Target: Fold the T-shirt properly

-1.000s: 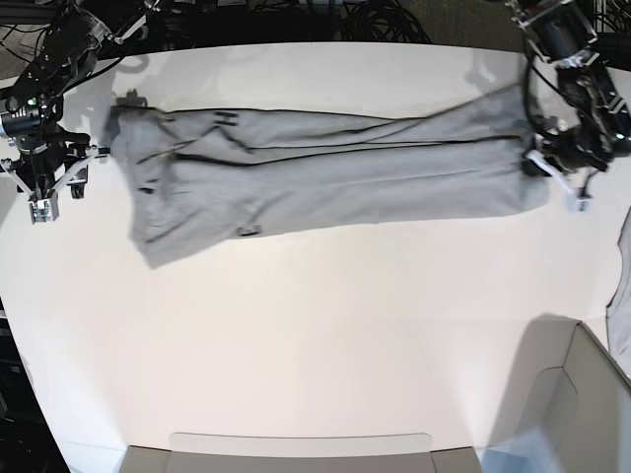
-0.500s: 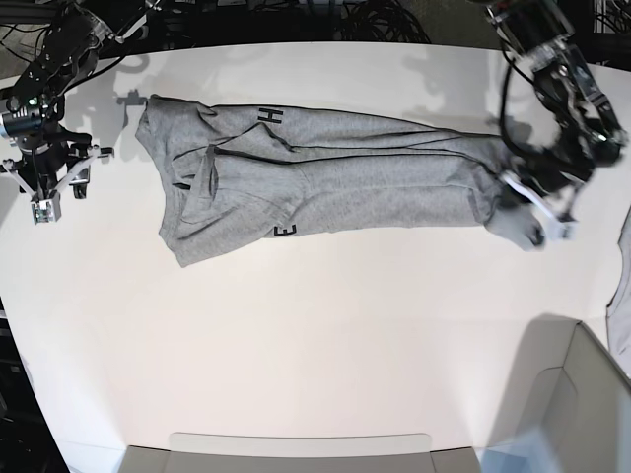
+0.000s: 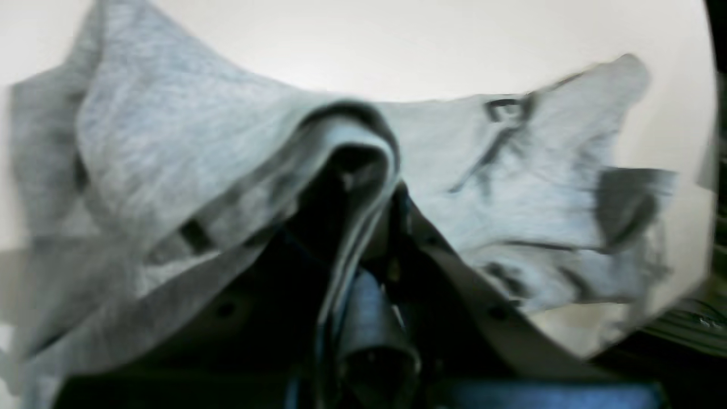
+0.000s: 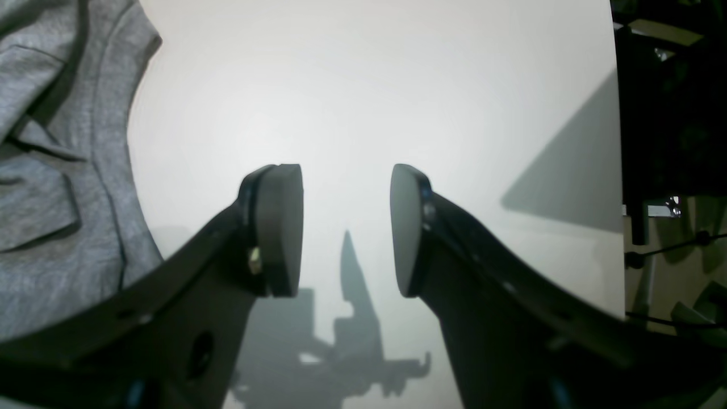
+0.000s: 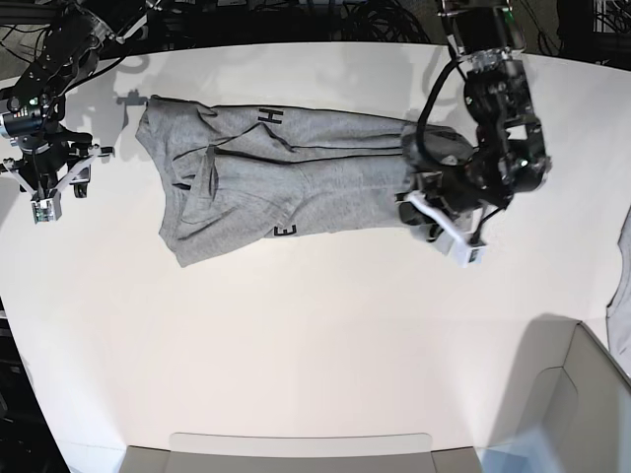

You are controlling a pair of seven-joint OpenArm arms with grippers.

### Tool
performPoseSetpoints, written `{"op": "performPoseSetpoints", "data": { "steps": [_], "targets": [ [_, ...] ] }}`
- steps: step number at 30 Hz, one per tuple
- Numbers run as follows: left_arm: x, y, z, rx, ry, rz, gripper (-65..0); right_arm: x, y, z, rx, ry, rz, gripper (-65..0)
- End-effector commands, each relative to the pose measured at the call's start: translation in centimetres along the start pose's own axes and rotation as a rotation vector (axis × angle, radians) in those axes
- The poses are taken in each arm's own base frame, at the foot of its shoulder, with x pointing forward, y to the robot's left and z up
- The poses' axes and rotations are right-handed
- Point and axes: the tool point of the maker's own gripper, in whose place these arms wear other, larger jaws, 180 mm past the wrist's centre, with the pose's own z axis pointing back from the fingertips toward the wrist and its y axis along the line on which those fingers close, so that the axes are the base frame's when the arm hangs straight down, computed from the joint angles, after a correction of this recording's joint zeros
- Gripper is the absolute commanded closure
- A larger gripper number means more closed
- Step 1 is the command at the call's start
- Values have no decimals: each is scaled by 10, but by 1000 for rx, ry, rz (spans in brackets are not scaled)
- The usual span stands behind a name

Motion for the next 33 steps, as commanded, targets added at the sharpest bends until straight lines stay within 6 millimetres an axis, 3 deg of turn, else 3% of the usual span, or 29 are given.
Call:
{"op": "performPoseSetpoints", "data": {
  "steps": [1, 7, 13, 16, 18, 20, 28, 31, 33],
  "targets": [
    [-3, -6, -1, -19, 15, 1, 0, 13, -4, 4, -6, -48, 18, -250],
    [-16, -19, -20, -40, 47, 37, 0, 13, -4, 4, -6, -48, 18, -250],
    [-24, -19, -31, -43, 79, 102, -6, 13, -4, 4, -6, -48, 18, -250],
    [-21, -20, -29, -40, 67, 120, -160, 13, -4, 4, -6, -48, 18, -250],
    [-17, -23, -24, -38, 46, 130, -235, 13, -4, 4, -6, -46, 18, -250],
    [-8, -28, -16, -43, 10, 125, -270, 13, -4, 4, -6, -46, 18, -250],
    [22, -61, 12, -104, -125, 60, -228, 12, -4, 3, -5, -45, 18, -249],
    [26, -59, 19, -90, -152, 49, -185, 12, -4, 3, -5, -45, 18, -249],
    [27, -35, 26, -36, -164, 66, -144, 12, -4, 3, -5, -45, 18, -249]
  ]
}}
